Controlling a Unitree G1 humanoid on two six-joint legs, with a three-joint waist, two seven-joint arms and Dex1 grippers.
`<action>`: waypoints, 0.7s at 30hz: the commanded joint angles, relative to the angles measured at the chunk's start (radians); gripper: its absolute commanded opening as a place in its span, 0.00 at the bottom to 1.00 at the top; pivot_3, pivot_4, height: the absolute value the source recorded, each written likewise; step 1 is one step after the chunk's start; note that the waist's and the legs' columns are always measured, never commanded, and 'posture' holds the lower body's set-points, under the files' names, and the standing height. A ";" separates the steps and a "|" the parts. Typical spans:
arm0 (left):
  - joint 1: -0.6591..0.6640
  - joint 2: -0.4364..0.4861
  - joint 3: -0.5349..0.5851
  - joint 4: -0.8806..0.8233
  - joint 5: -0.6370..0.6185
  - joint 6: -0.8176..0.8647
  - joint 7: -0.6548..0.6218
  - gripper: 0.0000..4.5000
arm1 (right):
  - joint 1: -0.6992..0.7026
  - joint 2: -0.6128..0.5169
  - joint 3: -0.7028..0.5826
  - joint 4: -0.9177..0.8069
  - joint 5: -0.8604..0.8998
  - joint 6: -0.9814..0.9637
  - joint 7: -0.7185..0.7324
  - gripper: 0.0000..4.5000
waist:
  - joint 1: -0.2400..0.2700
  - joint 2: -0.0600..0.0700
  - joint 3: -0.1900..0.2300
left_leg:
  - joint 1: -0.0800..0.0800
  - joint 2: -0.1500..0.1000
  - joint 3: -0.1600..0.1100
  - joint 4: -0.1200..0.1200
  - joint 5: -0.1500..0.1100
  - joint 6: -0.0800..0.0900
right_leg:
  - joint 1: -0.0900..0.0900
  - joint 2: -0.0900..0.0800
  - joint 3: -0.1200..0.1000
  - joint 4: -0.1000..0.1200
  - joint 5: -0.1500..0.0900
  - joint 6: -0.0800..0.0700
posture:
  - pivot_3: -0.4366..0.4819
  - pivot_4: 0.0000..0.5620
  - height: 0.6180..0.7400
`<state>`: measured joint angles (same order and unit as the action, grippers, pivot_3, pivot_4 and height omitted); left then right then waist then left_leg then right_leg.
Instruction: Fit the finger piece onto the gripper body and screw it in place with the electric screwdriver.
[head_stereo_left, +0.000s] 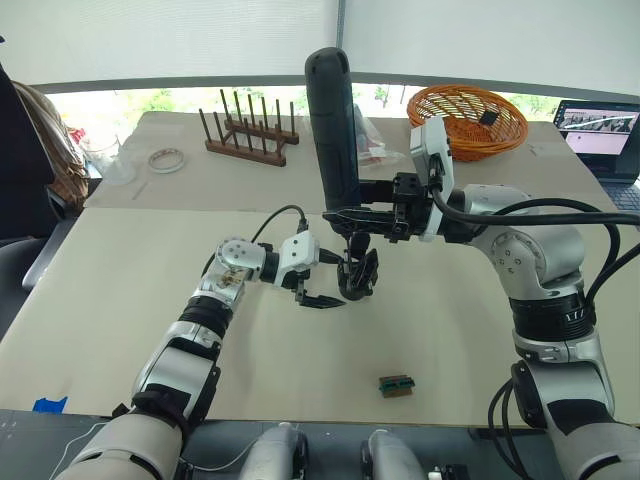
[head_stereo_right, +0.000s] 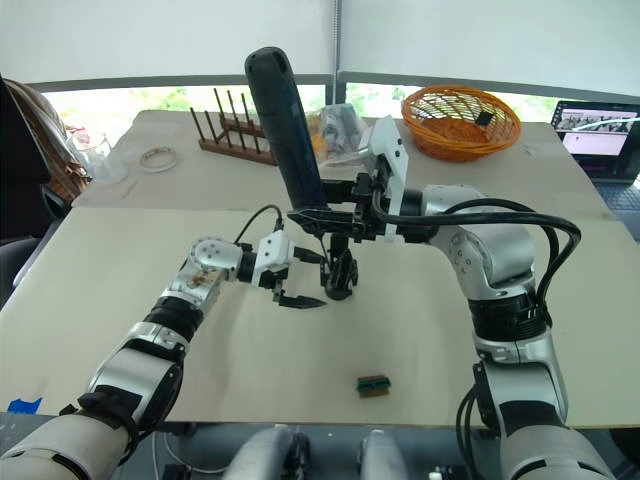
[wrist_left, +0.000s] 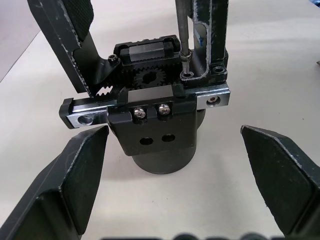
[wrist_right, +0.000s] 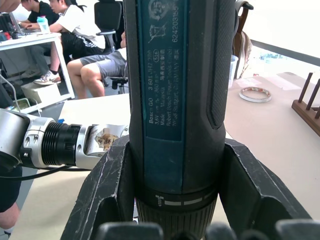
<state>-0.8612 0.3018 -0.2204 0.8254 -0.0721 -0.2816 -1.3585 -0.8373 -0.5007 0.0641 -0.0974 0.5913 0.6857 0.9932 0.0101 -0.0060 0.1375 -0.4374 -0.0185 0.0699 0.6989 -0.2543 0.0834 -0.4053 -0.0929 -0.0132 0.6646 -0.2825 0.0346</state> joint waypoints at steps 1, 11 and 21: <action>-0.022 0.001 0.005 -0.024 -0.001 -0.002 -0.004 1.00 | -0.012 0.002 -0.032 -0.023 0.009 -0.037 0.003 0.43 | 0.000 0.000 0.000 | 0.000 0.000 0.000 0.000 0.000 0.000 | 0.000 0.000 0.000 0.000 0.000 0.000 | 0.48 0.27 1.00; -0.021 0.001 0.004 -0.027 -0.001 0.000 -0.003 1.00 | 0.000 0.000 -0.030 -0.024 0.006 -0.040 0.004 0.43 | 0.000 0.000 0.000 | 0.000 0.000 0.000 0.000 0.000 0.000 | 0.000 0.000 0.000 0.000 0.000 0.000 | 0.48 0.27 1.00; -0.023 0.001 0.005 -0.022 0.000 -0.001 -0.001 1.00 | 0.005 0.004 -0.029 -0.016 -0.010 -0.054 0.010 0.43 | 0.000 0.000 0.000 | 0.000 0.000 0.000 0.000 0.000 0.000 | 0.000 0.000 0.000 0.000 0.000 0.000 | 0.48 0.27 1.00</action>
<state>-0.8613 0.3018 -0.2204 0.8250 -0.0721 -0.2813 -1.3585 -0.8196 -0.4990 0.0641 -0.0905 0.5723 0.6715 0.9994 0.0102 -0.0060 0.1375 -0.4374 -0.0186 0.0699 0.6989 -0.2543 0.0835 -0.4053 -0.0928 -0.0132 0.6646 -0.2825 0.0346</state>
